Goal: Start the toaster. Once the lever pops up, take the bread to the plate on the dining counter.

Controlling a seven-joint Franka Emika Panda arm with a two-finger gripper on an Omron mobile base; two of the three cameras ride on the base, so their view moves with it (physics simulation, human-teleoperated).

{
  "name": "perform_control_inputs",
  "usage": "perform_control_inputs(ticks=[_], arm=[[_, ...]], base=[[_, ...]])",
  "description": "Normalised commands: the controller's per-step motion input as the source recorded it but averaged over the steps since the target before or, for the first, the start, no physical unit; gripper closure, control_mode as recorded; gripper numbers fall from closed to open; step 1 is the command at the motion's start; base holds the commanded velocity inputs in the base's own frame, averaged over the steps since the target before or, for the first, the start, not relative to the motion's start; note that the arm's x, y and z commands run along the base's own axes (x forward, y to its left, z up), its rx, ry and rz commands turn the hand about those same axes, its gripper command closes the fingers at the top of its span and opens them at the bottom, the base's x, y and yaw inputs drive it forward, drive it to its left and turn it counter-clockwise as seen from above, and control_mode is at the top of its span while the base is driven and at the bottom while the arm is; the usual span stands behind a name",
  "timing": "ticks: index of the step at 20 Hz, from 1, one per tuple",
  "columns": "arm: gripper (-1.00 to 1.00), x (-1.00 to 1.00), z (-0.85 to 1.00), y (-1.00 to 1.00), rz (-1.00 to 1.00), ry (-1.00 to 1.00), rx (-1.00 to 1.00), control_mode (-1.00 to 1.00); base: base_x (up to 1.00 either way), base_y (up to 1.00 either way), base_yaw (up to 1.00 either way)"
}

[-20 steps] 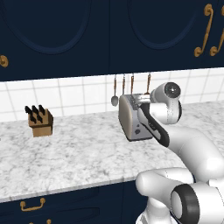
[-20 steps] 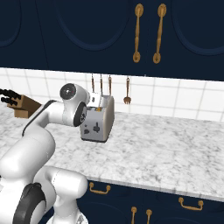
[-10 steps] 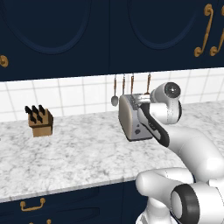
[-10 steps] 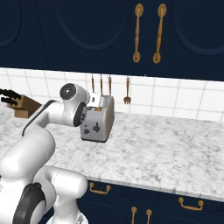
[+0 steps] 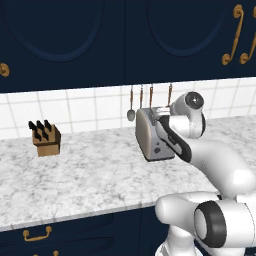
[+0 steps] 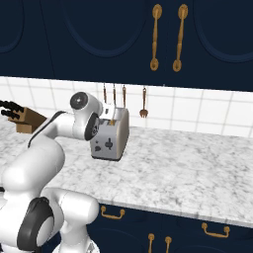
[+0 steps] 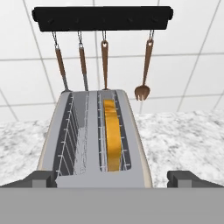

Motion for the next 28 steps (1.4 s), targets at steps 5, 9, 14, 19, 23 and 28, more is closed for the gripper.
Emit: perform_control_inputs(ticks=[5,9,14,19,23,28], arm=[[-1.00,0.23,-0.03,0.00,0.00,0.12,0.00,-1.00],[-1.00,0.07,-0.25,0.00,0.00,0.11,0.00,-1.00],[-1.00,0.00,-0.34,-0.08,0.00,0.11,0.00,-1.00],[-1.00,0.02,-0.17,-0.15,0.00,0.02,0.00,-1.00],[-1.00,0.27,-0.02,-0.03,0.00,0.00,0.00,-1.00],[-1.00,0.32,0.00,0.00,0.00,0.00,0.00,-1.00]], base=[[0.00,0.00,0.00],[0.00,0.00,0.00],[0.00,0.00,0.00],[0.00,0.00,0.00],[0.00,0.00,0.00],[0.00,0.00,0.00]])
